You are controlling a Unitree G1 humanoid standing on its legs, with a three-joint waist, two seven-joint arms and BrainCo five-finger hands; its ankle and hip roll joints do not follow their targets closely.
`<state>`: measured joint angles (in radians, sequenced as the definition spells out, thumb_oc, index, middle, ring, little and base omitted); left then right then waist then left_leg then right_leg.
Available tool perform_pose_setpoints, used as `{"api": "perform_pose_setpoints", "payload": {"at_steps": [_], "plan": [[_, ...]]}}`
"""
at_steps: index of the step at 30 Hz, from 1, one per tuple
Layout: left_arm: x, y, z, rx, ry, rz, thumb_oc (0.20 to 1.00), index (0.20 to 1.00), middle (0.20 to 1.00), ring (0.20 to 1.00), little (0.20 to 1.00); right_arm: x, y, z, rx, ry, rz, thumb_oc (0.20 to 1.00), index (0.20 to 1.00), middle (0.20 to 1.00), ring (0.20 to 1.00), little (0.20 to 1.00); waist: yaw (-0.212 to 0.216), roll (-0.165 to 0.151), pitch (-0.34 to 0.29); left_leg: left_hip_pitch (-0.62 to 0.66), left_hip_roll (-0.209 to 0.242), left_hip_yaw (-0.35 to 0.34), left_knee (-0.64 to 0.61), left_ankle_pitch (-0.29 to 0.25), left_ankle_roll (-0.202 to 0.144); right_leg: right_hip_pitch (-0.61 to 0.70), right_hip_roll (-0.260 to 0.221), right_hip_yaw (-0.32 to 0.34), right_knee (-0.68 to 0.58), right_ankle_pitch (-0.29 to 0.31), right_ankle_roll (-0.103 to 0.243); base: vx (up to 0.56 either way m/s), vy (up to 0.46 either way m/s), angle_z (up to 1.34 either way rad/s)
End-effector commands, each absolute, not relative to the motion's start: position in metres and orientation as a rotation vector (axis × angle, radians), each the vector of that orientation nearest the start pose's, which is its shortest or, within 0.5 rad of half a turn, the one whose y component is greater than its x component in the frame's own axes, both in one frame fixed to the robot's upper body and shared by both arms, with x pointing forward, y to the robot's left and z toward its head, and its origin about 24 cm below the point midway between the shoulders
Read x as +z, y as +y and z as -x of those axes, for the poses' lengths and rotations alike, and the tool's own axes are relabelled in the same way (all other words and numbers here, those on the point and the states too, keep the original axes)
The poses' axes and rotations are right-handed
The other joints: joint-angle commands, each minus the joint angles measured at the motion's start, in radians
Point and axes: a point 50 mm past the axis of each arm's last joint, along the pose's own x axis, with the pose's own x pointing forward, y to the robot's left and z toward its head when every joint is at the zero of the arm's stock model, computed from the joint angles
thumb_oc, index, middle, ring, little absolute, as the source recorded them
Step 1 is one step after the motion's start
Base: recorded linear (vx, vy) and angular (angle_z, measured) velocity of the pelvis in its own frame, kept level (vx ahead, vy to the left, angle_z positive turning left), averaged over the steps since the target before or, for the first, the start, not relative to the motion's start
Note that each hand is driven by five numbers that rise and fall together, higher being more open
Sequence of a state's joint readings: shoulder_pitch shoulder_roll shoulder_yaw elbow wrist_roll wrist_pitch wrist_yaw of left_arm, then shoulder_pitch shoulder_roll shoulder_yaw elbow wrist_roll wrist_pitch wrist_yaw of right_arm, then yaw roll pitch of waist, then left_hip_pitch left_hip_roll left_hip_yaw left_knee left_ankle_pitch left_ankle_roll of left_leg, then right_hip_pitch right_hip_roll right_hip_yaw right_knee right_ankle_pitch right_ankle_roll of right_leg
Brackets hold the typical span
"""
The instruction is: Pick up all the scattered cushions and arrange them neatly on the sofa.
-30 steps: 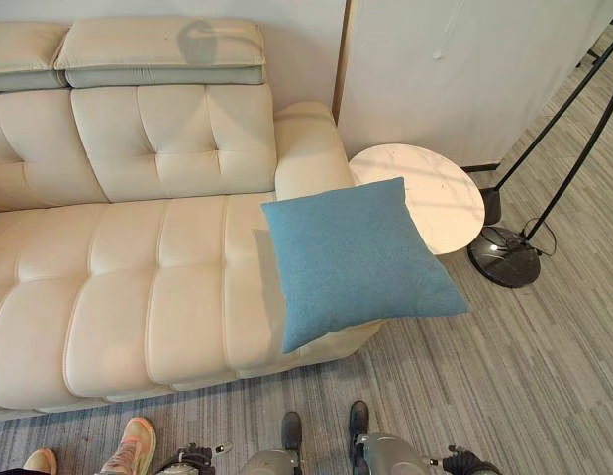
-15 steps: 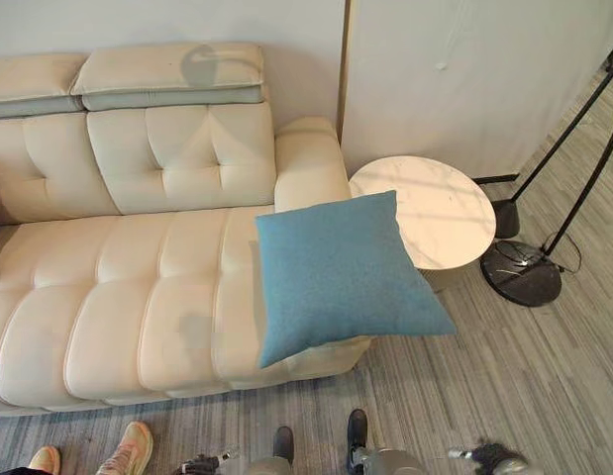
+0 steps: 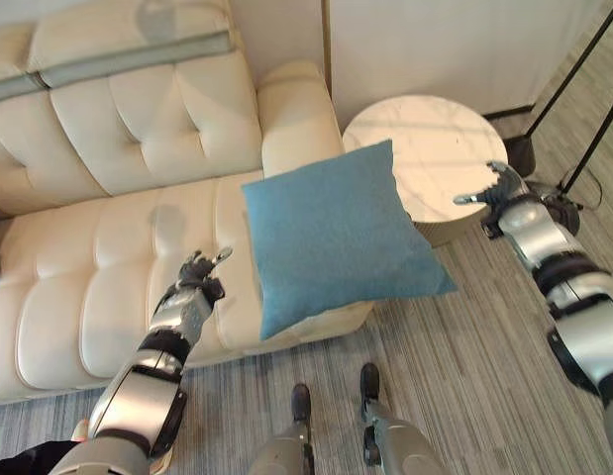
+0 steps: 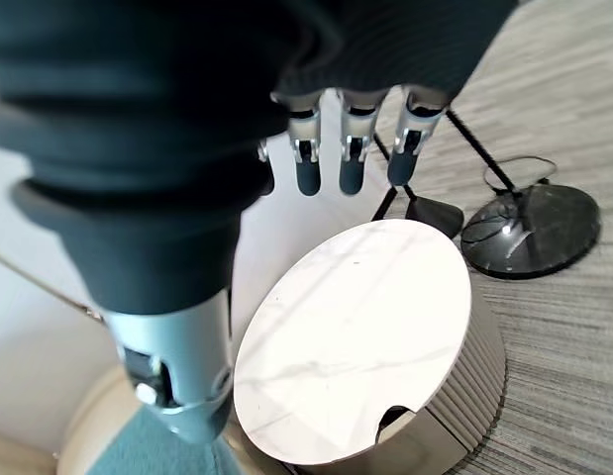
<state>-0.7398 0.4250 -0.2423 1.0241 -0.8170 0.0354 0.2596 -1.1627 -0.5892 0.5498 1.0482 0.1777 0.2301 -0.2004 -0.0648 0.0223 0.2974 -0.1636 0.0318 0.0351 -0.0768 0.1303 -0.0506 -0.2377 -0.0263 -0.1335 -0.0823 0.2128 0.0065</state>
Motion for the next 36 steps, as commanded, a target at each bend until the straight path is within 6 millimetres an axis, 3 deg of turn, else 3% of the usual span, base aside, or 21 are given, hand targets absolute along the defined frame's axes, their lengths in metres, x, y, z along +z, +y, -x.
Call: {"api": "perform_pose_setpoints", "payload": {"at_steps": [1, 3, 4, 5, 6, 7, 8, 9, 10, 11, 15, 16, 17, 18, 19, 28, 36], "plan": [[0.075, 0.237, -0.381, 0.392, 0.298, 0.221, 1.0, 1.0, 1.0, 1.0, 1.0, 0.22, -0.228, -0.421, -0.335, 0.085, 0.75, 1.0, 1.0, 1.0, 1.0, 1.0, -0.002, -0.051, 0.061, -0.038, -0.01, 0.042, 0.053, -0.067, -0.006, -0.051, -0.033, 0.036, 0.157, -0.2, 0.061, -0.05, -0.008, 0.06], [0.079, 0.221, -0.387, 0.37, 0.302, 0.245, 1.0, 1.0, 1.0, 1.0, 1.0, 0.215, -0.215, -0.424, -0.319, 0.095, 0.738, 1.0, 1.0, 1.0, 1.0, 1.0, -0.003, -0.057, 0.077, -0.065, -0.013, 0.038, 0.07, -0.067, -0.008, -0.073, -0.033, 0.035, 0.168, -0.2, 0.06, -0.02, 0.0, 0.05], [0.079, 0.196, -0.392, 0.326, 0.31, 0.284, 1.0, 1.0, 1.0, 1.0, 1.0, 0.207, -0.194, -0.426, -0.285, 0.082, 0.679, 1.0, 1.0, 1.0, 1.0, 1.0, -0.007, -0.059, 0.096, -0.092, -0.014, 0.033, 0.08, -0.063, -0.009, -0.096, -0.034, 0.035, 0.18, -0.199, 0.059, 0.0, 0.006, 0.08], [0.079, 0.196, -0.392, 0.326, 0.311, 0.283, 1.0, 1.0, 1.0, 1.0, 1.0, 0.207, -0.194, -0.426, -0.286, 0.082, 0.678, 1.0, 1.0, 1.0, 1.0, 1.0, -0.007, -0.06, 0.095, -0.094, -0.014, 0.033, 0.081, -0.063, -0.009, -0.097, -0.034, 0.034, 0.181, -0.199, 0.059, -0.01, 0.004, 0.11], [0.073, 0.177, -0.391, 0.295, 0.334, 0.314, 1.0, 1.0, 1.0, 1.0, 1.0, 0.197, -0.176, -0.427, -0.244, 0.079, 0.655, 1.0, 1.0, 1.0, 1.0, 1.0, -0.007, -0.063, 0.105, -0.098, -0.014, 0.031, 0.079, -0.059, -0.01, -0.101, -0.033, 0.033, 0.181, -0.199, 0.058, 0.01, -0.003, 0.08], [0.073, 0.173, -0.392, 0.278, 0.346, 0.301, 1.0, 1.0, 1.0, 1.0, 1.0, 0.193, -0.167, -0.427, -0.223, 0.079, 0.643, 1.0, 1.0, 1.0, 1.0, 1.0, -0.009, -0.067, 0.107, -0.099, -0.014, 0.03, 0.08, -0.058, -0.01, -0.102, -0.032, 0.033, 0.18, -0.198, 0.057, 0.02, 0.009, 0.07], [0.067, 0.162, -0.39, 0.257, 0.37, 0.309, 1.0, 1.0, 1.0, 1.0, 1.0, 0.182, -0.154, -0.426, -0.189, 0.091, 0.581, 1.0, 1.0, 1.0, 1.0, 1.0, -0.01, -0.07, 0.113, -0.094, -0.014, 0.03, 0.078, -0.059, -0.009, -0.099, -0.031, 0.035, 0.177, -0.197, 0.057, 0.04, 0.039, 0.01], [0.057, 0.127, -0.386, 0.188, 0.428, 0.327, 1.0, 1.0, 1.0, 1.0, 1.0, 0.16, -0.117, -0.421, -0.092, 0.127, 0.416, 1.0, 1.0, 1.0, 1.0, 1.0, -0.009, -0.076, 0.123, -0.082, -0.015, 0.031, 0.074, -0.062, -0.007, -0.087, -0.029, 0.04, 0.168, -0.196, 0.056, 0.03, 0.041, -0.01], [0.057, 0.127, -0.386, 0.188, 0.428, 0.327, 1.0, 1.0, 1.0, 1.0, 1.0, 0.16, -0.117, -0.421, -0.093, 0.128, 0.416, 1.0, 1.0, 1.0, 1.0, 1.0, -0.008, -0.076, 0.123, -0.08, -0.015, 0.031, 0.073, -0.062, -0.007, -0.085, -0.029, 0.04, 0.167, -0.195, 0.056, 0.02, 0.051, -0.03], [0.057, 0.109, -0.385, 0.146, 0.434, 0.348, 1.0, 1.0, 1.0, 1.0, 1.0, 0.151, -0.094, -0.415, -0.032, 0.125, 0.3, 1.0, 1.0, 1.0, 1.0, 1.0, -0.007, -0.078, 0.129, -0.073, -0.016, 0.032, 0.065, -0.064, -0.007, -0.08, -0.029, 0.043, 0.162, -0.195, 0.056, 0.0, 0.03, 0.0], [0.059, 0.087, -0.381, 0.084, 0.433, 0.354, 1.0, 1.0, 1.0, 1.0, 1.0, 0.146, -0.062, -0.406, 0.077, 0.086, 0.264, 1.0, 1.0, 1.0, 1.0, 1.0, -0.003, -0.081, 0.135, -0.055, -0.015, 0.032, 0.041, -0.059, -0.009, -0.071, -0.029, 0.043, 0.151, -0.194, 0.056, 0.0, 0.0, 0.0], [0.058, 0.08, -0.379, 0.058, 0.433, 0.353, 0.843, 0.843, 0.843, 0.843, 0.843, 0.145, -0.049, -0.401, 0.131, 0.076, 0.246, 1.0, 1.0, 1.0, 1.0, 1.0, -0.001, -0.082, 0.135, -0.051, -0.014, 0.032, 0.035, -0.057, -0.011, -0.069, -0.029, 0.043, 0.147, -0.193, 0.056, 0.0, 0.0, 0.0], [0.057, 0.07, -0.376, 0.028, 0.43, 0.369, 0.2, 0.2, 0.2, 0.2, 0.2, 0.14, -0.034, -0.394, 0.193, 0.067, 0.242, 0.667, 0.667, 0.667, 0.667, 0.667, 0.003, -0.085, 0.134, -0.039, -0.014, 0.034, 0.025, -0.056, -0.012, -0.061, -0.03, 0.043, 0.142, -0.192, 0.056, 0.0, 0.0, 0.0], [0.057, 0.07, -0.376, 0.028, 0.43, 0.369, 0.2, 0.2, 0.2, 0.2, 0.2, 0.14, -0.034, -0.394, 0.193, 0.067, 0.242, 0.567, 0.567, 0.567, 0.567, 0.567, 0.003, -0.085, 0.134, -0.037, -0.014, 0.034, 0.024, -0.056, -0.012, -0.06, -0.03, 0.043, 0.141, -0.192, 0.056, 0.01, 0.012, -0.05], [0.059, 0.057, -0.371, -0.021, 0.418, 0.421, 0.2, 0.2, 0.2, 0.2, 0.2, 0.14, -0.017, -0.386, 0.267, 0.043, 0.256, 0.2, 0.2, 0.2, 0.2, 0.2, 0.008, -0.088, 0.133, -0.026, -0.013, 0.036, 0.02, -0.058, -0.011, -0.051, -0.031, 0.044, 0.137, -0.192, 0.057, 0.01, 0.009, -0.05], [0.061, 0.031, -0.355, -0.09, 0.396, 0.576, 0.2, 0.2, 0.2, 0.2, 0.2, 0.133, -0.007, -0.375, 0.335, 0.002, 0.348, 0.2, 0.2, 0.2, 0.2, 0.2, 0.018, -0.097, 0.114, 0.012, -0.012, 0.028, -0.001, -0.059, -0.011, -0.015, -0.033, 0.038, 0.124, -0.196, 0.057, 0.0, 0.002, 0.0], [0.06, 0.04, -0.347, -0.069, 0.353, 0.579, 0.2, 0.2, 0.2, 0.2, 0.2, 0.129, -0.007, -0.367, 0.349, -0.017, 0.326, 0.2, 0.2, 0.2, 0.2, 0.2, 0.039, -0.109, 0.082, 0.039, -0.016, 0.027, -0.01, -0.068, -0.005, 0.024, -0.035, 0.039, 0.078, -0.172, 0.07, -0.01, 0.017, 0.03]]}}
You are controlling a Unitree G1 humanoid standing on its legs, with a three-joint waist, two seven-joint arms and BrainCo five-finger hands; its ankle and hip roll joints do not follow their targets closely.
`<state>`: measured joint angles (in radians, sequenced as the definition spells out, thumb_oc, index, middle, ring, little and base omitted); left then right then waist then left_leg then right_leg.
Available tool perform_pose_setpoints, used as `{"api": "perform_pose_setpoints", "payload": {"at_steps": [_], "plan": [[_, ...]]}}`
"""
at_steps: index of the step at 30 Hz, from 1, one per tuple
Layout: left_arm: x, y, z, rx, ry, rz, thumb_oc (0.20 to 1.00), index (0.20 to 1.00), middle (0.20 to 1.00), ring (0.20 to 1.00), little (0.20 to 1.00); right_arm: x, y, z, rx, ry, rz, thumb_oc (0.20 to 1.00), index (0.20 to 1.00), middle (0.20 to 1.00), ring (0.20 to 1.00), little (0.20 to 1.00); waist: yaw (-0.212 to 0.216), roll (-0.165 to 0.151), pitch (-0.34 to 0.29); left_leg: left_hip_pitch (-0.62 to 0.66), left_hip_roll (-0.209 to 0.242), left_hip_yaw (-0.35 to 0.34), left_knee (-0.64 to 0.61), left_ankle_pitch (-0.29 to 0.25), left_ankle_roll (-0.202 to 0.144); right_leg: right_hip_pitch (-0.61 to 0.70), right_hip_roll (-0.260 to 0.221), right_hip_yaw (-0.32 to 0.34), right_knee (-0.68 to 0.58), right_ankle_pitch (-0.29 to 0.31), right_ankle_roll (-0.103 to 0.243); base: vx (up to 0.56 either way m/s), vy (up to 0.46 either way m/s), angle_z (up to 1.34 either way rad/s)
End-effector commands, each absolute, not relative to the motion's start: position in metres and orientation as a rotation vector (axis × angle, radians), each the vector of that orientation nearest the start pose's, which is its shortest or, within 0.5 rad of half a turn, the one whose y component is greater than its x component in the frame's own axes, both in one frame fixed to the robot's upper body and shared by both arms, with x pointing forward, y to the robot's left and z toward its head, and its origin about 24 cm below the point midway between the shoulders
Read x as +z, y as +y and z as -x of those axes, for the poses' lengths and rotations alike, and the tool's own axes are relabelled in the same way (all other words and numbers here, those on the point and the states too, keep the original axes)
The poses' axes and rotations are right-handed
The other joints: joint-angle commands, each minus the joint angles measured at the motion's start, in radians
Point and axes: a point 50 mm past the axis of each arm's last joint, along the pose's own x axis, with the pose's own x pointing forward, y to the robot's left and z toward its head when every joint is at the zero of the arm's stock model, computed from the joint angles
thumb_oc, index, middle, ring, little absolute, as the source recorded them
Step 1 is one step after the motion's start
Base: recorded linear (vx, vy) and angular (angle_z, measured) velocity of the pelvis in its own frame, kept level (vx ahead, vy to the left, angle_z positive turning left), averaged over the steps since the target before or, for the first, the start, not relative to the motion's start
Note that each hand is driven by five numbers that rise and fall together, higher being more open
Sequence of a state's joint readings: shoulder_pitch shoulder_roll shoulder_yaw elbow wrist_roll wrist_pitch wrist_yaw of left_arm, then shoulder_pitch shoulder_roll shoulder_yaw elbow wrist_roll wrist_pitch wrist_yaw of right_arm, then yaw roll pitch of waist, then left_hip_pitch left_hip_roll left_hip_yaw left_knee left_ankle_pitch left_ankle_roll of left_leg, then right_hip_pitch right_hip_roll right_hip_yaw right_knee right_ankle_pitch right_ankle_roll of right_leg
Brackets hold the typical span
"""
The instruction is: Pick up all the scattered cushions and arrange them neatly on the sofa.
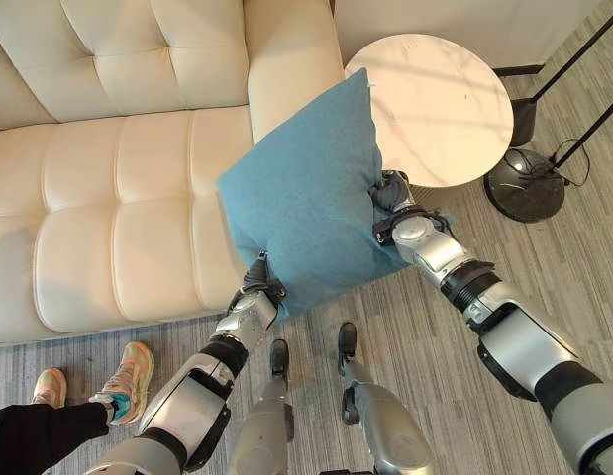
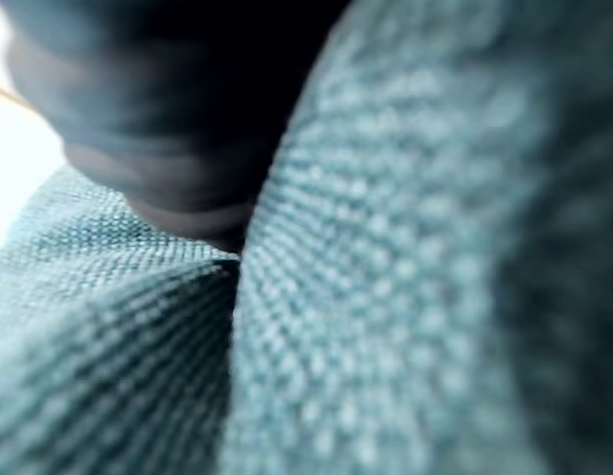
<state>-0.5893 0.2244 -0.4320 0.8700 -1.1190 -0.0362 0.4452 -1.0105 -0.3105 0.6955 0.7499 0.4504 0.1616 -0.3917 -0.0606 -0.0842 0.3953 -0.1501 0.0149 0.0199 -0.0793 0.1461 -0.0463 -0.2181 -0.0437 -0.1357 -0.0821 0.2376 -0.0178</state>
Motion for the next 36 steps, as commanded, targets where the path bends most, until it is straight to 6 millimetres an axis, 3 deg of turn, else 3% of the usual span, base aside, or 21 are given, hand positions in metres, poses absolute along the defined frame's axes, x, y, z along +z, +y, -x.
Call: {"api": "perform_pose_setpoints", "payload": {"at_steps": [1, 7, 11, 12, 16, 17, 18, 20, 23, 25, 26, 28, 31, 32, 33, 35, 36], "plan": [[0.06, 0.04, -0.347, -0.069, 0.353, 0.578, 0.2, 0.2, 0.2, 0.2, 0.2, 0.129, -0.007, -0.367, 0.349, -0.016, 0.326, 0.2, 0.2, 0.2, 0.2, 0.2, 0.036, -0.002, -0.016, 0.026, 0.001, 0.042, -0.008, -0.084, -0.009, 0.005, -0.017, 0.041, 0.077, -0.197, 0.095, -0.01, 0.058, -0.01], [0.054, 0.049, -0.337, -0.04, 0.323, 0.518, 0.2, 0.2, 0.2, 0.2, 0.2, 0.114, -0.011, -0.357, 0.352, 0.021, 0.289, 0.2, 0.2, 0.2, 0.2, 0.2, 0.062, 0.01, -0.057, 0.063, -0.025, 0.043, -0.008, -0.102, 0.025, 0.042, -0.041, 0.05, 0.062, -0.168, 0.116, -0.07, 0.151, -0.01], [0.035, 0.056, -0.326, 0.016, 0.366, 0.492, 0.2, 0.2, 0.2, 0.2, 0.2, 0.095, 0.0, -0.342, 0.382, 0.068, 0.236, 0.2, 0.2, 0.2, 0.2, 0.2, 0.085, 0.013, -0.058, 0.056, -0.053, 0.079, -0.008, -0.106, 0.053, 0.016, -0.068, 0.052, 0.016, -0.042, 0.188, -0.22, 0.202, -0.04], [0.031, 0.058, -0.325, 0.025, 0.376, 0.488, 0.2, 0.2, 0.2, 0.2, 0.2, 0.094, 0.004, -0.339, 0.392, 0.071, 0.23, 0.2, 0.2, 0.2, 0.2, 0.2, 0.09, 0.015, -0.058, 0.05, -0.049, 0.084, -0.008, -0.099, 0.055, 0.011, -0.066, 0.052, 0.026, -0.058, 0.189, -0.24, 0.126, -0.2], [0.02, 0.061, -0.316, 0.052, 0.4, 0.481, 0.2, 0.2, 0.2, 0.2, 0.2, 0.074, 0.008, -0.325, 0.409, 0.126, 0.184, 0.2, 0.2, 0.2, 0.2, 0.2, 0.111, 0.038, -0.077, 0.019, -0.028, 0.07, -0.008, -0.069, 0.054, 0.063, -0.048, 0.039, 0.214, -0.222, 0.144, -0.16, 0.058, -0.07], [0.017, 0.06, -0.313, 0.052, 0.41, 0.473, 0.2, 0.2, 0.2, 0.2, 0.2, 0.07, 0.007, -0.322, 0.41, 0.137, 0.177, 0.2, 0.2, 0.2, 0.2, 0.2, 0.112, 0.036, -0.089, 0.018, -0.029, 0.058, -0.008, -0.071, 0.053, 0.092, -0.038, 0.044, 0.266, -0.271, 0.137, -0.06, -0.002, 0.11], [0.017, 0.06, -0.313, 0.052, 0.41, 0.473, 0.2, 0.2, 0.2, 0.2, 0.2, 0.07, 0.007, -0.322, 0.41, 0.137, 0.177, 0.2, 0.2, 0.2, 0.2, 0.2, 0.112, 0.036, -0.091, 0.016, -0.029, 0.058, -0.008, -0.071, 0.053, 0.09, -0.038, 0.044, 0.267, -0.271, 0.137, -0.04, -0.047, 0.34], [0.008, 0.061, -0.306, 0.053, 0.441, 0.453, 0.2, 0.2, 0.2, 0.2, 0.2, 0.065, 0.004, -0.318, 0.393, 0.155, 0.137, 0.2, 0.2, 0.2, 0.2, 0.2, 0.129, 0.013, -0.135, 0.011, -0.038, 0.039, -0.008, -0.073, 0.041, 0.195, -0.006, 0.057, 0.277, -0.338, 0.122, -0.03, -0.087, 0.47], [0.002, 0.065, -0.301, 0.053, 0.457, 0.43, 0.2, 0.2, 0.2, 0.2, 0.2, 0.063, 0.004, -0.314, 0.394, 0.155, 0.123, 0.2, 0.2, 0.2, 0.2, 0.2, 0.153, -0.023, -0.171, -0.015, -0.049, 0.031, -0.008, -0.051, 0.031, 0.278, 0.023, 0.069, 0.233, -0.372, 0.11, -0.11, -0.113, 0.33], [0.001, 0.067, -0.3, 0.058, 0.461, 0.43, 0.2, 0.2, 0.2, 0.2, 0.2, 0.062, 0.004, -0.314, 0.39, 0.16, 0.114, 0.2, 0.2, 0.2, 0.2, 0.2, 0.159, -0.03, -0.18, -0.026, -0.052, 0.033, -0.008, -0.041, 0.028, 0.292, 0.03, 0.075, 0.213, -0.383, 0.105, -0.18, -0.1, 0.17], [0.001, 0.072, -0.3, 0.068, 0.455, 0.431, 0.2, 0.2, 0.2, 0.2, 0.2, 0.063, 0.002, -0.314, 0.38, 0.156, 0.094, 0.2, 0.2, 0.2, 0.2, 0.2, 0.171, -0.037, -0.174, -0.05, -0.049, 0.028, -0.008, -0.001, 0.01, 0.297, 0.057, 0.083, 0.18, -0.413, 0.065, -0.32, -0.157, 0.07], [-0.001, 0.071, -0.298, 0.063, 0.459, 0.427, 0.2, 0.2, 0.2, 0.2, 0.2, 0.063, 0.001, -0.313, 0.381, 0.154, 0.088, 0.2, 0.2, 0.2, 0.2, 0.2, 0.17, -0.035, -0.172, -0.062, -0.049, 0.015, -0.008, 0.022, 0.001, 0.297, 0.075, 0.092, 0.172, -0.429, 0.047, -0.27, -0.143, 0.15], [0.0, 0.068, -0.293, 0.029, 0.46, 0.424, 0.2, 0.2, 0.2, 0.2, 0.2, 0.063, 0.001, -0.308, 0.39, 0.143, 0.052, 0.2, 0.2, 0.2, 0.2, 0.2, 0.161, 0.004, -0.128, -0.09, -0.038, -0.063, -0.008, 0.102, -0.045, 0.284, 0.141, 0.087, 0.174, -0.443, -0.001, -0.43, -0.206, 0.26], [0.0, 0.068, -0.293, 0.029, 0.46, 0.425, 0.2, 0.2, 0.2, 0.2, 0.2, 0.063, 0.001, -0.308, 0.39, 0.143, 0.052, 0.2, 0.2, 0.2, 0.2, 0.2, 0.16, 0.004, -0.128, -0.091, -0.038, -0.065, -0.008, 0.103, -0.045, 0.283, 0.142, 0.085, 0.174, -0.443, -0.001, -0.42, -0.125, 0.46], [-0.002, 0.067, -0.291, 0.027, 0.467, 0.43, 0.2, 0.2, 0.2, 0.2, 0.2, 0.057, -0.003, -0.306, 0.379, 0.162, 0.04, 0.2, 0.2, 0.2, 0.2, 0.2, 0.145, 0.024, -0.101, -0.095, -0.037, -0.079, -0.008, 0.095, -0.049, 0.259, 0.147, 0.045, 0.202, -0.446, -0.006, -0.36, -0.099, 0.65], [0.0, 0.066, -0.291, 0.025, 0.459, 0.438, 0.2, 0.2, 0.2, 0.2, 0.2, 0.057, -0.006, -0.305, 0.374, 0.162, 0.038, 0.2, 0.2, 0.2, 0.2, 0.2, 0.136, 0.031, -0.094, -0.098, -0.032, -0.055, -0.008, 0.082, -0.049, 0.257, 0.144, 0.017, 0.202, -0.444, -0.007, -0.29, -0.08, 1.0], [0.001, 0.064, -0.29, 0.016, 0.454, 0.444, 0.2, 0.2, 0.2, 0.2, 0.2, 0.057, -0.008, -0.305, 0.367, 0.16, 0.023, 0.2, 0.2, 0.2, 0.2, 0.2, 0.127, 0.036, -0.092, -0.101, -0.023, -0.006, -0.008, 0.071, -0.047, 0.253, 0.14, -0.011, 0.196, -0.435, -0.007, -0.2, -0.049, 1.47]]}}
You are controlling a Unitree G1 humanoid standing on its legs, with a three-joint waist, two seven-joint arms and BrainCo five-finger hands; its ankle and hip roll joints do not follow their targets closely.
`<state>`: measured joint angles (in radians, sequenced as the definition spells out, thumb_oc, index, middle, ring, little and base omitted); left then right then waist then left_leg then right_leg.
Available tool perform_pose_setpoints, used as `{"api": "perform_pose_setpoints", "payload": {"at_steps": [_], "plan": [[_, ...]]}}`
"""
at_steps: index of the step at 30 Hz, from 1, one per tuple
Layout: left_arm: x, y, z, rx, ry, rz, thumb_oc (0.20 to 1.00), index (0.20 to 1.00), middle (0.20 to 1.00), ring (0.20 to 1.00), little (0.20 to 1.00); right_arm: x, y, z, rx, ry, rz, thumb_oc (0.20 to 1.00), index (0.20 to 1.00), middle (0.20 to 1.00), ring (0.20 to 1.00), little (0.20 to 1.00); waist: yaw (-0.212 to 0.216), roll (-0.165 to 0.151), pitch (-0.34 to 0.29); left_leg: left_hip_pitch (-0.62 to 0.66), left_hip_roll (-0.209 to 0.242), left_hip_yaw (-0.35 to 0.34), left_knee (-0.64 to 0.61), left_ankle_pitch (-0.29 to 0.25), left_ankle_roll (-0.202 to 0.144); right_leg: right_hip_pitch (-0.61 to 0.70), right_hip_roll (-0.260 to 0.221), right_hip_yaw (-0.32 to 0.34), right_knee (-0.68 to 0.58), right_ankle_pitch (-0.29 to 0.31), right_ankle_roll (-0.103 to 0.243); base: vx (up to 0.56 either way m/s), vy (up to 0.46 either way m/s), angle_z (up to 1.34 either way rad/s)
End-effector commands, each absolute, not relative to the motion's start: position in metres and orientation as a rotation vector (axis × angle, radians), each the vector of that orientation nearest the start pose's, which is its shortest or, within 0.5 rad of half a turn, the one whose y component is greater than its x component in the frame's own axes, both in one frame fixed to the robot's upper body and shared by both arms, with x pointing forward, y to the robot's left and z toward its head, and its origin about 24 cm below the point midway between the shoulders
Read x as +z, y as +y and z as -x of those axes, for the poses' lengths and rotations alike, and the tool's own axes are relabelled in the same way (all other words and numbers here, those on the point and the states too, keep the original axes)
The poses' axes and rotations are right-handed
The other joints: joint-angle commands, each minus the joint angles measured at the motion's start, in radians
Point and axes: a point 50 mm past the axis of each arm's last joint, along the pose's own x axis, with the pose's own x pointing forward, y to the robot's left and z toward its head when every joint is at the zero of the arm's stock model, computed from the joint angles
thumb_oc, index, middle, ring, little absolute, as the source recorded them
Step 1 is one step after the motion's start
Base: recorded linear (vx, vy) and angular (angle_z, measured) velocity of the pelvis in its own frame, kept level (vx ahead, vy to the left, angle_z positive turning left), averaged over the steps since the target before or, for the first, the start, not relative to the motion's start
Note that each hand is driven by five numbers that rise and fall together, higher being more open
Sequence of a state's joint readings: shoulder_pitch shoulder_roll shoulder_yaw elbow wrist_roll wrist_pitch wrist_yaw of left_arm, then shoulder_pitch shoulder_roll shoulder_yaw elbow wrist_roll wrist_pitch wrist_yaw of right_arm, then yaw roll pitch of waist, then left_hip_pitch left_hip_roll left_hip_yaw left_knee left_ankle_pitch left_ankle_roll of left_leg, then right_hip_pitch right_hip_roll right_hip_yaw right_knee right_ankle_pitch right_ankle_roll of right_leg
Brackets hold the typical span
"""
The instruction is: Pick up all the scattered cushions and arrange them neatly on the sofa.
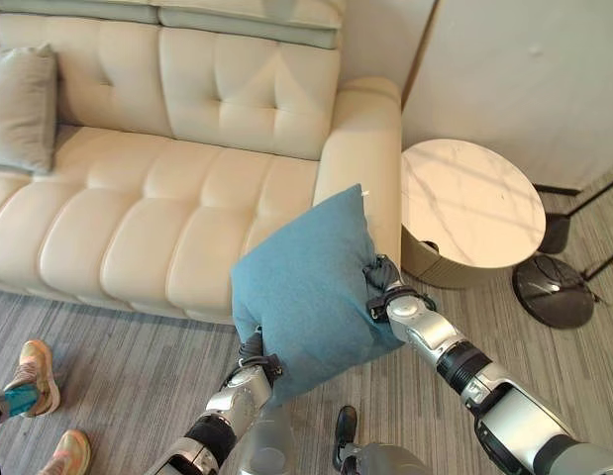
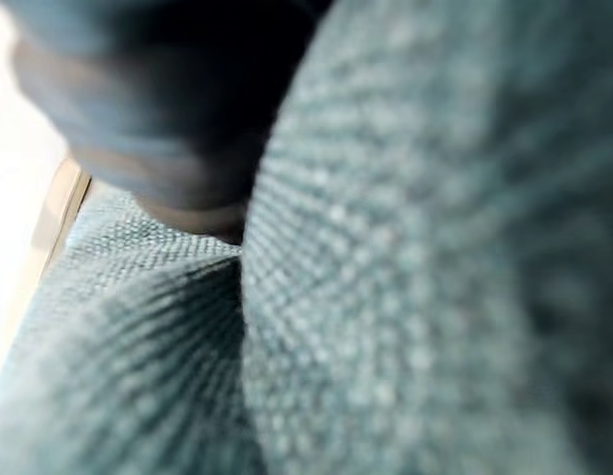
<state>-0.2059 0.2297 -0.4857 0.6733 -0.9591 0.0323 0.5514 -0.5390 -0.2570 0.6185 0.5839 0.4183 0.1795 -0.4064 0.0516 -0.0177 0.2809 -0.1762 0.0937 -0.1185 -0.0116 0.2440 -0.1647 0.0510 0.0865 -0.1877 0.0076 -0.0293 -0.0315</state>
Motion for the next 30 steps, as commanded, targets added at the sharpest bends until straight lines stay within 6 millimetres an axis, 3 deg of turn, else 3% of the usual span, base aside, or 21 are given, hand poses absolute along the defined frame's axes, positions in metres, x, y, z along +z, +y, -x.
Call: {"api": "perform_pose_setpoints", "payload": {"at_steps": [1, 2, 3, 5, 6, 7, 9, 12, 14, 15, 16, 21, 30], "plan": [[0.002, 0.063, -0.291, 0.008, 0.449, 0.432, 0.2, 0.2, 0.2, 0.2, 0.2, 0.056, -0.01, -0.304, 0.361, 0.158, 0.019, 0.2, 0.2, 0.2, 0.2, 0.2, 0.008, -0.033, 0.028, -0.071, -0.091, 0.19, -0.076, -0.033, 0.077, -0.016, 0.003, 0.02, 0.097, -0.158, 0.008, -0.2, -0.049, 1.55], [0.002, 0.063, -0.291, 0.008, 0.449, 0.432, 0.2, 0.2, 0.2, 0.2, 0.2, 0.056, -0.01, -0.304, 0.361, 0.158, 0.02, 0.2, 0.2, 0.2, 0.2, 0.2, 0.007, -0.032, 0.026, -0.073, -0.091, 0.189, -0.076, -0.032, 0.077, -0.018, 0.004, 0.019, 0.097, -0.158, 0.008, -0.34, -0.072, 0.84], [0.007, 0.067, -0.29, -0.017, 0.406, 0.378, 0.2, 0.2, 0.2, 0.2, 0.2, 0.056, -0.012, -0.302, 0.367, 0.152, 0.018, 0.2, 0.2, 0.2, 0.2, 0.2, 0.003, -0.055, 0.023, -0.052, -0.071, 0.243, 0.041, -0.065, 0.092, -0.014, -0.027, -0.032, 0.038, -0.112, 0.013, -0.31, -0.062, 0.43], [0.013, 0.074, -0.292, -0.004, 0.359, 0.349, 0.2, 0.2, 0.2, 0.2, 0.2, 0.059, -0.01, -0.302, 0.365, 0.141, 0.015, 0.2, 0.2, 0.2, 0.2, 0.2, 0.01, -0.073, 0.022, -0.057, -0.061, 0.235, 0.175, -0.139, 0.106, -0.013, -0.055, -0.065, 0.009, -0.099, 0.013, -0.25, -0.043, 0.76], [0.013, 0.074, -0.292, -0.004, 0.359, 0.349, 0.2, 0.2, 0.2, 0.2, 0.2, 0.059, -0.01, -0.302, 0.365, 0.141, 0.015, 0.2, 0.2, 0.2, 0.2, 0.2, 0.009, -0.073, 0.021, -0.06, -0.061, 0.233, 0.176, -0.139, 0.106, -0.015, -0.055, -0.067, 0.009, -0.099, 0.013, -0.12, -0.005, 0.96], [0.015, 0.079, -0.292, 0.011, 0.344, 0.342, 0.2, 0.2, 0.2, 0.2, 0.2, 0.061, -0.009, -0.302, 0.364, 0.137, 0.005, 0.2, 0.2, 0.2, 0.2, 0.2, 0.012, -0.078, 0.021, -0.057, -0.05, 0.229, 0.24, -0.183, 0.116, -0.016, -0.067, -0.08, -0.001, -0.095, 0.011, -0.1, 0.041, 0.72], [0.017, 0.085, -0.291, 0.011, 0.319, 0.292, 0.2, 0.2, 0.2, 0.2, 0.2, 0.064, -0.009, -0.302, 0.367, 0.125, -0.001, 0.2, 0.2, 0.2, 0.2, 0.2, 0.023, -0.07, 0.017, 0.029, -0.032, 0.221, 0.208, -0.241, 0.113, -0.008, -0.083, -0.117, -0.022, -0.093, 0.022, -0.07, 0.066, 0.7], [0.024, 0.087, -0.294, 0.009, 0.281, 0.252, 0.2, 0.2, 0.2, 0.2, 0.2, 0.071, -0.011, -0.306, 0.353, 0.108, -0.042, 0.2, 0.2, 0.2, 0.2, 0.2, 0.017, -0.057, 0.012, 0.061, 0.004, 0.246, 0.176, -0.24, 0.103, -0.02, -0.1, -0.162, -0.023, -0.092, 0.024, -0.05, 0.085, 0.69], [0.025, 0.09, -0.296, -0.006, 0.267, 0.195, 0.2, 0.2, 0.2, 0.2, 0.2, 0.077, -0.017, -0.31, 0.329, 0.093, -0.063, 0.2, 0.2, 0.2, 0.2, 0.2, -0.001, -0.037, -0.006, 0.114, 0.036, 0.289, 0.064, -0.208, 0.085, -0.03, -0.114, -0.216, -0.028, -0.085, 0.032, -0.06, 0.215, 0.78], [0.026, 0.091, -0.297, -0.017, 0.261, 0.173, 0.2, 0.2, 0.2, 0.2, 0.2, 0.083, -0.021, -0.312, 0.32, 0.076, -0.096, 0.2, 0.2, 0.2, 0.2, 0.2, -0.009, -0.015, -0.019, 0.131, 0.035, 0.324, -0.041, -0.182, 0.073, -0.045, -0.133, -0.273, -0.026, -0.074, 0.045, -0.07, 0.312, 1.07], [0.023, 0.094, -0.295, -0.016, 0.27, 0.169, 0.2, 0.2, 0.2, 0.2, 0.2, 0.085, -0.022, -0.312, 0.324, 0.068, -0.089, 0.2, 0.2, 0.2, 0.2, 0.2, -0.012, -0.008, -0.024, 0.143, 0.032, 0.319, -0.076, -0.178, 0.071, -0.052, -0.139, -0.28, -0.026, -0.065, 0.052, -0.06, 0.368, 1.12], [0.023, 0.111, -0.293, 0.037, 0.256, 0.176, 0.2, 0.2, 0.2, 0.2, 0.2, 0.092, -0.02, -0.311, 0.347, 0.028, -0.055, 0.2, 0.2, 0.2, 0.2, 0.2, -0.007, 0.0, -0.034, 0.146, 0.004, 0.324, -0.076, -0.212, 0.086, -0.063, -0.168, -0.281, -0.035, -0.018, 0.088, 0.01, 0.236, 0.53], [0.033, 0.135, -0.288, 0.119, 0.192, 0.194, 0.2, 0.2, 0.2, 0.2, 0.2, 0.102, -0.017, -0.315, 0.346, -0.007, -0.041, 0.2, 0.2, 0.2, 0.2, 0.2, 0.044, -0.026, -0.019, 0.14, -0.064, 0.335, -0.076, -0.252, 0.143, -0.076, -0.242, -0.261, -0.017, 0.033, 0.158, 0.04, 0.28, 0.11]]}}
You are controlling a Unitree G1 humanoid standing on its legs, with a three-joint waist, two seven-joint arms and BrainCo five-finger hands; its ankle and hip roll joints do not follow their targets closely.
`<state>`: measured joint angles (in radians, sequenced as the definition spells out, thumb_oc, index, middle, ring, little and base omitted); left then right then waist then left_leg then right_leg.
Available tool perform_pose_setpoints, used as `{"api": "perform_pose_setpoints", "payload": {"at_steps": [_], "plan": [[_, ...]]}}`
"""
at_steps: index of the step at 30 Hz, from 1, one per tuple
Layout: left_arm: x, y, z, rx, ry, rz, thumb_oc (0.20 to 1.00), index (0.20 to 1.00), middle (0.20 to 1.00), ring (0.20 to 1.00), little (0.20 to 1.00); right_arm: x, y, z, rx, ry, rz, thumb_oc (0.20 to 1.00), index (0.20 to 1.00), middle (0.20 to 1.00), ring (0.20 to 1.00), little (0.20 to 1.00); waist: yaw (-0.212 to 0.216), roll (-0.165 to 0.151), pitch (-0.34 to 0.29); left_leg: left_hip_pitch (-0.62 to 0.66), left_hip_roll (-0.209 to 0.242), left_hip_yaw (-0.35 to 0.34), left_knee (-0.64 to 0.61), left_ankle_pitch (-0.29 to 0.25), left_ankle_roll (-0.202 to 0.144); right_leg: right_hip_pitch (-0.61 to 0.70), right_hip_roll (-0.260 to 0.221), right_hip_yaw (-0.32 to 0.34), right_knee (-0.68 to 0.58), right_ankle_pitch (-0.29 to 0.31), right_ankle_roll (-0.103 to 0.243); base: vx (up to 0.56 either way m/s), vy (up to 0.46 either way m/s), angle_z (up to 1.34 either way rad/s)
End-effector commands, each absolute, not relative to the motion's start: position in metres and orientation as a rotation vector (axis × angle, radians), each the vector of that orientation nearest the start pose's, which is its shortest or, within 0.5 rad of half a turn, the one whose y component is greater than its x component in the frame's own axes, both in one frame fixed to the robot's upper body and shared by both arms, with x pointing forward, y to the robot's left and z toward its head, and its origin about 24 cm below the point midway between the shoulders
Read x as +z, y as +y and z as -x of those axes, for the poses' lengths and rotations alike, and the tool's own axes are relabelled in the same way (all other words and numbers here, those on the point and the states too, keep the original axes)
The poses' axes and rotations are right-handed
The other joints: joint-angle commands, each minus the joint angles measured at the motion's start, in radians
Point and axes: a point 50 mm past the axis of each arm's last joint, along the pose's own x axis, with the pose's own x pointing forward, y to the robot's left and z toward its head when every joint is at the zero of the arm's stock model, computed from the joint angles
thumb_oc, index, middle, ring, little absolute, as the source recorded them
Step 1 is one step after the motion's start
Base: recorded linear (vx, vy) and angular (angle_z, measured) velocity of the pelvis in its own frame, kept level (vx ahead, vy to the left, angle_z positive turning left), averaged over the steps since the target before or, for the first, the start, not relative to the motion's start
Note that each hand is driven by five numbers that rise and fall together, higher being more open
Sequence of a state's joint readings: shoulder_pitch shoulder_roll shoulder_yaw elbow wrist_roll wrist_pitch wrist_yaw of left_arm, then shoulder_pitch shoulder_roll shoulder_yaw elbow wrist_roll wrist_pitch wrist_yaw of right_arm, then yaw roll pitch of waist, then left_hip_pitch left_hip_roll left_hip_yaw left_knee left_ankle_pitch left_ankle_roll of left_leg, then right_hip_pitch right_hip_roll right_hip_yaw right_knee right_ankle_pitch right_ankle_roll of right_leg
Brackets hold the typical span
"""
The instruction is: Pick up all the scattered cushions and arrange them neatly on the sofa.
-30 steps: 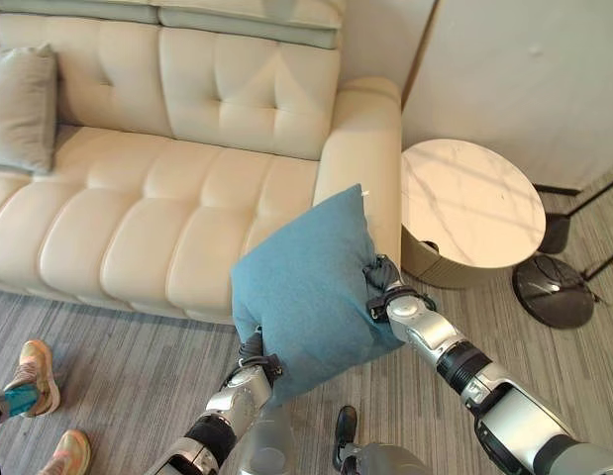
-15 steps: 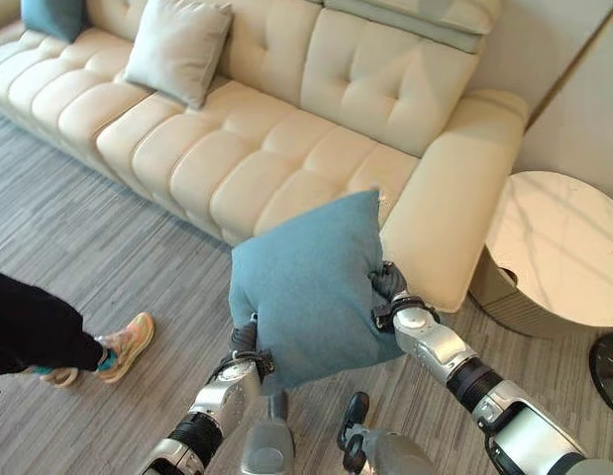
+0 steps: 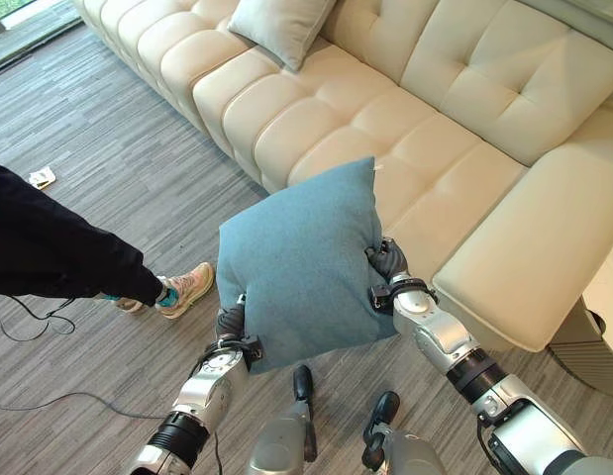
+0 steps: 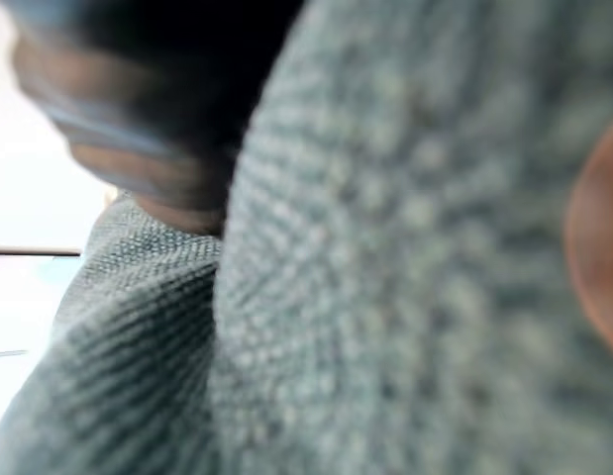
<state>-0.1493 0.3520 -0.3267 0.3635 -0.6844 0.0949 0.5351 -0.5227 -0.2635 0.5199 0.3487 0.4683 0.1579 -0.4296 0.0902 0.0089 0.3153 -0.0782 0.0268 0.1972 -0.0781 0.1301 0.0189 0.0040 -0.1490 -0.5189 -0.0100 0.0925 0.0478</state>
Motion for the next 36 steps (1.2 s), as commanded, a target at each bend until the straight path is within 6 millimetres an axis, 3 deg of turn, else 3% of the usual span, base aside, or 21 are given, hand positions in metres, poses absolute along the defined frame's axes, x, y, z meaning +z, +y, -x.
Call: {"api": "perform_pose_setpoints", "payload": {"at_steps": [1, 6, 7, 9, 12, 13, 16, 18, 20, 21, 22, 23, 24, 25, 28, 29, 31, 33, 36], "plan": [[0.034, 0.135, -0.289, 0.126, 0.187, 0.191, 0.2, 0.2, 0.2, 0.2, 0.2, 0.104, -0.015, -0.315, 0.347, -0.013, -0.027, 0.2, 0.2, 0.2, 0.2, 0.2, 0.01, -0.053, -0.052, 0.044, -0.003, 0.016, -0.009, -0.142, -0.036, -0.031, -0.016, 0.073, 0.017, -0.092, 0.086, 0.08, 0.271, 0.07], [0.036, 0.135, -0.294, 0.138, 0.186, 0.175, 0.2, 0.2, 0.2, 0.2, 0.2, 0.104, -0.011, -0.316, 0.35, -0.011, -0.015, 0.2, 0.2, 0.2, 0.2, 0.2, 0.014, -0.047, -0.046, 0.071, -0.035, -0.011, -0.009, -0.166, 0.002, -0.071, -0.055, 0.129, 0.183, -0.11, 0.095, 0.09, 0.249, 0.1], [0.036, 0.133, -0.297, 0.141, 0.185, 0.167, 0.2, 0.2, 0.2, 0.2, 0.2, 0.105, -0.013, -0.317, 0.344, -0.019, 0.004, 0.2, 0.2, 0.2, 0.2, 0.2, -0.003, -0.044, -0.038, 0.069, -0.043, -0.031, -0.009, -0.161, 0.017, -0.13, -0.029, 0.213, 0.288, -0.113, 0.08, 0.06, 0.183, 0.12], [0.037, 0.13, -0.3, 0.136, 0.188, 0.167, 0.2, 0.2, 0.2, 0.2, 0.2, 0.107, -0.013, -0.319, 0.343, -0.021, 0.003, 0.2, 0.2, 0.2, 0.2, 0.2, -0.022, -0.047, -0.032, 0.058, -0.045, -0.042, -0.009, -0.16, 0.014, -0.214, 0.061, 0.339, 0.3, -0.14, 0.062, 0.02, 0.084, 0.38], [0.04, 0.132, -0.305, 0.143, 0.182, 0.171, 0.2, 0.2, 0.2, 0.2, 0.2, 0.111, -0.018, -0.326, 0.319, -0.028, 0.011, 0.2, 0.2, 0.2, 0.2, 0.2, -0.018, -0.056, -0.019, 0.053, -0.054, -0.032, -0.009, -0.161, 0.01, -0.266, 0.097, 0.319, 0.192, -0.102, 0.051, 0.11, 0.002, 0.3], [0.04, 0.13, -0.305, 0.141, 0.185, 0.181, 0.2, 0.2, 0.2, 0.2, 0.2, 0.111, -0.019, -0.329, 0.308, -0.025, 0.012, 0.2, 0.2, 0.2, 0.2, 0.2, -0.018, -0.071, -0.014, 0.064, -0.07, -0.034, -0.009, -0.168, 0.006, -0.296, 0.131, 0.302, 0.101, -0.056, 0.068, 0.26, -0.068, -0.12], [0.036, 0.127, -0.304, 0.137, 0.207, 0.191, 0.2, 0.2, 0.2, 0.2, 0.2, 0.112, -0.022, -0.332, 0.291, -0.028, 0.029, 0.2, 0.2, 0.2, 0.2, 0.2, -0.026, -0.091, -0.019, 0.103, -0.095, -0.035, -0.009, -0.201, 0.0, -0.29, 0.145, 0.237, -0.04, -0.006, 0.096, 0.27, -0.06, 0.02], [0.034, 0.126, -0.303, 0.136, 0.211, 0.193, 0.2, 0.2, 0.2, 0.2, 0.2, 0.112, -0.023, -0.331, 0.292, -0.032, 0.035, 0.2, 0.2, 0.2, 0.2, 0.2, -0.031, -0.089, -0.02, 0.125, -0.097, -0.04, -0.009, -0.214, -0.001, -0.279, 0.146, 0.218, -0.058, -0.003, 0.098, 0.39, -0.083, 0.14], [0.032, 0.121, -0.302, 0.131, 0.223, 0.203, 0.2, 0.2, 0.2, 0.2, 0.2, 0.106, -0.028, -0.327, 0.292, -0.023, 0.046, 0.2, 0.2, 0.2, 0.2, 0.2, -0.039, -0.086, -0.038, 0.169, -0.102, -0.052, -0.009, -0.239, -0.007, -0.239, 0.146, 0.197, -0.077, -0.016, 0.081, 0.5, -0.119, 0.28], [0.028, 0.118, -0.299, 0.123, 0.238, 0.199, 0.2, 0.2, 0.2, 0.2, 0.2, 0.097, -0.034, -0.324, 0.291, 0.001, 0.045, 0.2, 0.2, 0.2, 0.2, 0.2, -0.063, -0.072, -0.06, 0.193, -0.097, -0.052, 0.013, -0.263, -0.017, -0.225, 0.157, 0.215, -0.046, -0.024, 0.056, 0.3, -0.076, 0.28], [0.028, 0.118, -0.299, 0.123, 0.238, 0.199, 0.2, 0.2, 0.2, 0.2, 0.2, 0.097, -0.034, -0.324, 0.291, 0.001, 0.045, 0.2, 0.2, 0.2, 0.2, 0.2, -0.064, -0.072, -0.06, 0.193, -0.096, -0.053, 0.014, -0.264, -0.017, -0.225, 0.157, 0.215, -0.046, -0.025, 0.056, 0.64, -0.21, 0.32], [0.024, 0.114, -0.297, 0.102, 0.255, 0.2, 0.2, 0.2, 0.2, 0.2, 0.2, 0.088, -0.044, -0.32, 0.275, 0.026, 0.042, 0.2, 0.2, 0.2, 0.2, 0.2, -0.092, -0.051, -0.081, 0.204, -0.08, -0.068, 0.093, -0.301, -0.038, -0.187, 0.152, 0.194, -0.023, -0.062, 0.033, 0.35, -0.134, 0.28], [0.024, 0.114, -0.296, 0.102, 0.255, 0.201, 0.2, 0.2, 0.2, 0.2, 0.2, 0.088, -0.044, -0.32, 0.275, 0.027, 0.042, 0.2, 0.2, 0.2, 0.2, 0.2, -0.093, -0.051, -0.081, 0.203, -0.079, -0.069, 0.095, -0.302, -0.038, -0.187, 0.152, 0.193, -0.023, -0.063, 0.033, 0.73, -0.28, 0.55], [0.02, 0.11, -0.294, 0.079, 0.27, 0.204, 0.2, 0.2, 0.2, 0.2, 0.2, 0.082, -0.049, -0.318, 0.276, 0.039, 0.055, 0.2, 0.2, 0.2, 0.2, 0.2, -0.111, -0.02, -0.093, 0.207, -0.05, -0.071, 0.217, -0.286, -0.077, -0.132, 0.175, 0.183, -0.021, -0.106, 0.018, 0.44, -0.188, 0.5], [0.021, 0.109, -0.293, 0.083, 0.266, 0.215, 0.2, 0.2, 0.2, 0.2, 0.2, 0.082, -0.053, -0.319, 0.273, 0.038, 0.065, 0.2, 0.2, 0.2, 0.2, 0.2, -0.105, -0.019, -0.086, 0.156, -0.057, -0.069, 0.361, -0.241, -0.099, -0.09, 0.183, 0.197, -0.051, -0.109, -0.003, 0.28, -0.141, 0.08], [0.023, 0.11, -0.295, 0.1, 0.26, 0.239, 0.2, 0.2, 0.2, 0.2, 0.2, 0.087, -0.054, -0.322, 0.267, 0.024, 0.069, 0.2, 0.2, 0.2, 0.2, 0.2, -0.097, -0.022, -0.083, 0.096, -0.053, -0.095, 0.452, -0.197, -0.111, -0.063, 0.195, 0.223, -0.063, -0.133, -0.019, 0.25, -0.148, -0.23], [0.024, 0.109, -0.295, 0.102, 0.262, 0.248, 0.2, 0.2, 0.2, 0.2, 0.2, 0.086, -0.054, -0.322, 0.264, 0.027, 0.073, 0.2, 0.2, 0.2, 0.2, 0.2, -0.098, -0.024, -0.079, 0.067, -0.046, -0.087, 0.463, -0.209, -0.101, -0.053, 0.193, 0.234, -0.066, -0.141, -0.022, 0.19, -0.086, -0.59], [0.024, 0.11, -0.295, 0.114, 0.266, 0.264, 0.2, 0.2, 0.2, 0.2, 0.2, 0.086, -0.054, -0.322, 0.263, 0.026, 0.079, 0.2, 0.2, 0.2, 0.2, 0.2, -0.089, -0.047, -0.065, -0.044, -0.049, -0.102, 0.422, -0.286, -0.055, -0.035, 0.169, 0.298, -0.046, -0.156, -0.014, 0.21, -0.055, -1.09], [0.023, 0.111, -0.293, 0.125, 0.272, 0.269, 0.2, 0.2, 0.2, 0.2, 0.2, 0.085, -0.053, -0.322, 0.266, 0.034, 0.088, 0.2, 0.2, 0.2, 0.2, 0.2, -0.084, -0.05, -0.061, -0.061, -0.055, -0.139, 0.344, -0.261, -0.051, -0.026, 0.166, 0.346, -0.029, -0.161, -0.023, 0.17, 0.03, -1.04]]}}
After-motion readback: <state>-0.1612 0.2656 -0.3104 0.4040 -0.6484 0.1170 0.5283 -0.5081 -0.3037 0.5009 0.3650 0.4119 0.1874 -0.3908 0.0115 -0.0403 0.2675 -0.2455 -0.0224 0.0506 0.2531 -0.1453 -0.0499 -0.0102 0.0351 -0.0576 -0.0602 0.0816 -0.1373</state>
